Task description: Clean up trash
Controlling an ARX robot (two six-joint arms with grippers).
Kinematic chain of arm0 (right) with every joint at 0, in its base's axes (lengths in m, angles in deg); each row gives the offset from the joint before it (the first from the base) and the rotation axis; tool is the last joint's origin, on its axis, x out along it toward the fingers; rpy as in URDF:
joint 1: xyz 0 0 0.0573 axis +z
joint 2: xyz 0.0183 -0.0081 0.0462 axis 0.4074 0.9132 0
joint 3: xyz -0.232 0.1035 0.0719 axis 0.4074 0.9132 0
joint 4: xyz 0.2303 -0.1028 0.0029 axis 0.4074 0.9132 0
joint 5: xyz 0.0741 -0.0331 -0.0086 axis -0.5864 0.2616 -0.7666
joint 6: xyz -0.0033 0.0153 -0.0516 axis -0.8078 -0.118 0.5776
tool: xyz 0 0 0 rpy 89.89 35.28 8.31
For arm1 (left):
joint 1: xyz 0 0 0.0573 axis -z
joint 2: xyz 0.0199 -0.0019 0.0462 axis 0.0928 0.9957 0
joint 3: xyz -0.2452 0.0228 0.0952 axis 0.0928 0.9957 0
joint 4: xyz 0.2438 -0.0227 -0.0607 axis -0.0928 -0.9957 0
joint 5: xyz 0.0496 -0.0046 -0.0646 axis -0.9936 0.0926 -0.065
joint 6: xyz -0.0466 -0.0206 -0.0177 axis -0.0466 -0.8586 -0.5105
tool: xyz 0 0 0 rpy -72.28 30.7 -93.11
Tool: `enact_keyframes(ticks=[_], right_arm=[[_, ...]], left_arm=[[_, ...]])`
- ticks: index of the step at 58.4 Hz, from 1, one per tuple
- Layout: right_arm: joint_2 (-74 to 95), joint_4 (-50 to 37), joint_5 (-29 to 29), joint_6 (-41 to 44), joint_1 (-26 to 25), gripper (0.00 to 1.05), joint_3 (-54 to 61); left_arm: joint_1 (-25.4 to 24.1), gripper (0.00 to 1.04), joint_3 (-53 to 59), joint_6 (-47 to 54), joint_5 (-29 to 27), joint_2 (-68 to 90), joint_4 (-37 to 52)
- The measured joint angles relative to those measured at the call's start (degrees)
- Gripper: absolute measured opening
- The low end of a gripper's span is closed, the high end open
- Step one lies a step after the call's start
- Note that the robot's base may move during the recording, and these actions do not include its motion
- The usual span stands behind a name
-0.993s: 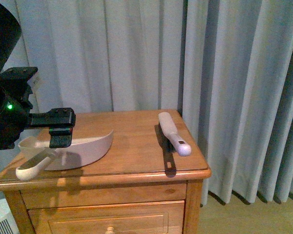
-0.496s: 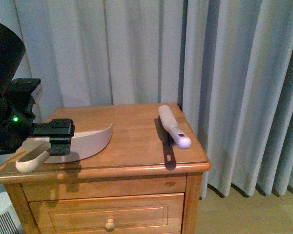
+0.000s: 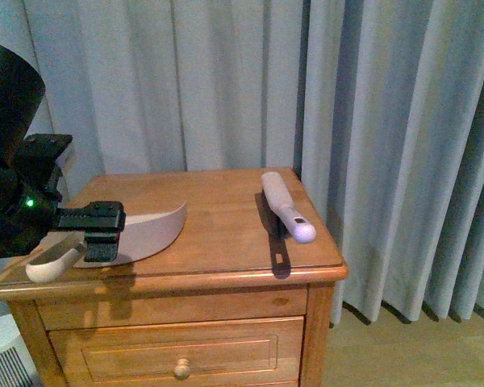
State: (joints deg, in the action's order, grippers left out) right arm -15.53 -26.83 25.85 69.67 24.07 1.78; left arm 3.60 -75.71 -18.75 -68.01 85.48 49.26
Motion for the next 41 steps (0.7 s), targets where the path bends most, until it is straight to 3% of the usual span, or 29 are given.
enact_keyframes(ticks=[32,35,41], right_arm=[[0.0,0.0,0.0,0.0,0.0,0.97,0.0],[0.0,0.0,0.0,0.0,0.0,0.97,0.0],[0.0,0.0,0.02,0.0,0.0,0.97,0.0]], left_arm=[[0.07,0.97,1.33,1.11,0.66,1.49,2.51],[0.13,0.91,1.44,1.36,0.26,1.49,2.58],[0.17,0.64,1.44,1.81,-0.42,1.49,2.58]])
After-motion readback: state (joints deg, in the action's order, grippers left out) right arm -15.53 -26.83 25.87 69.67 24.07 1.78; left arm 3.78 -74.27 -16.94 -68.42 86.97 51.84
